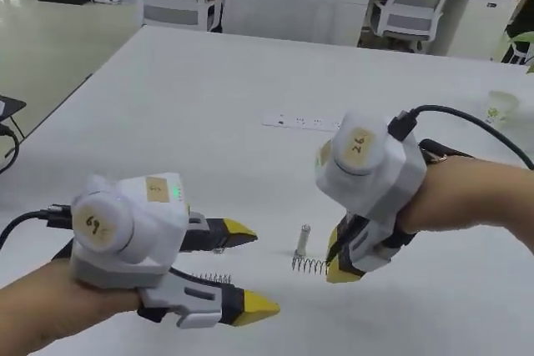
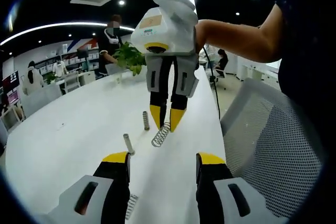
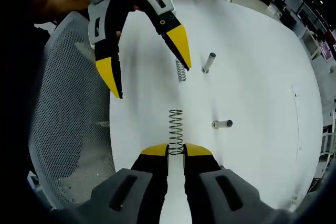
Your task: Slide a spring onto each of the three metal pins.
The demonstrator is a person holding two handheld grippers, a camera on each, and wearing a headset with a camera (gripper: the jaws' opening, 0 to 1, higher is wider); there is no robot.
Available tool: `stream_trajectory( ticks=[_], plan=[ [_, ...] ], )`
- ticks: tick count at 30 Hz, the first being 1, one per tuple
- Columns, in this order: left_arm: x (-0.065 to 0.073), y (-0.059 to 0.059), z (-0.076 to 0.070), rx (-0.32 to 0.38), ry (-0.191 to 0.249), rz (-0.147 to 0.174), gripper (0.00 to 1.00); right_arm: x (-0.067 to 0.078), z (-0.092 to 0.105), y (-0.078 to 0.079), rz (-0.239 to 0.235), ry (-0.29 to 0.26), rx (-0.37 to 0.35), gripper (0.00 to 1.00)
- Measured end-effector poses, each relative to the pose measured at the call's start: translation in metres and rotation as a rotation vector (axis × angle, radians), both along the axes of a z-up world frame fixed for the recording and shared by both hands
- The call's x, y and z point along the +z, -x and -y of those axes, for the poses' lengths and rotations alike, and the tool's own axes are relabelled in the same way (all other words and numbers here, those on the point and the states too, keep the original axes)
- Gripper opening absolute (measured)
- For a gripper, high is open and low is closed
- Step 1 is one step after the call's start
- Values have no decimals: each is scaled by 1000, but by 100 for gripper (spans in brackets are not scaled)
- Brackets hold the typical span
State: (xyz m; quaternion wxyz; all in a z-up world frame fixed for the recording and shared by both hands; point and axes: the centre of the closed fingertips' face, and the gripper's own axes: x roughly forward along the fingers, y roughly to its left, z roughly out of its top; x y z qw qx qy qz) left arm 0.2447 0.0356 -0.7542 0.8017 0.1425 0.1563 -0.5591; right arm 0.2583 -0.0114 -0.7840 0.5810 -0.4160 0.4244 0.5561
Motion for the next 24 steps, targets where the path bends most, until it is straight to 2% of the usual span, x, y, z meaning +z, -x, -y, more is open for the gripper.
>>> stream_trajectory(
  ticks=[3,12,24],
  plan=[
    [3,1,6,-25,4,6,41,4,-3,2,2,-3,6,8],
    [-1,0,16,-59,-12,17,34,12,-6,7,12,3,30,8],
    [1,-1,26,-101,-26,59,19,15,-3,11,9,22,62,8]
  ],
)
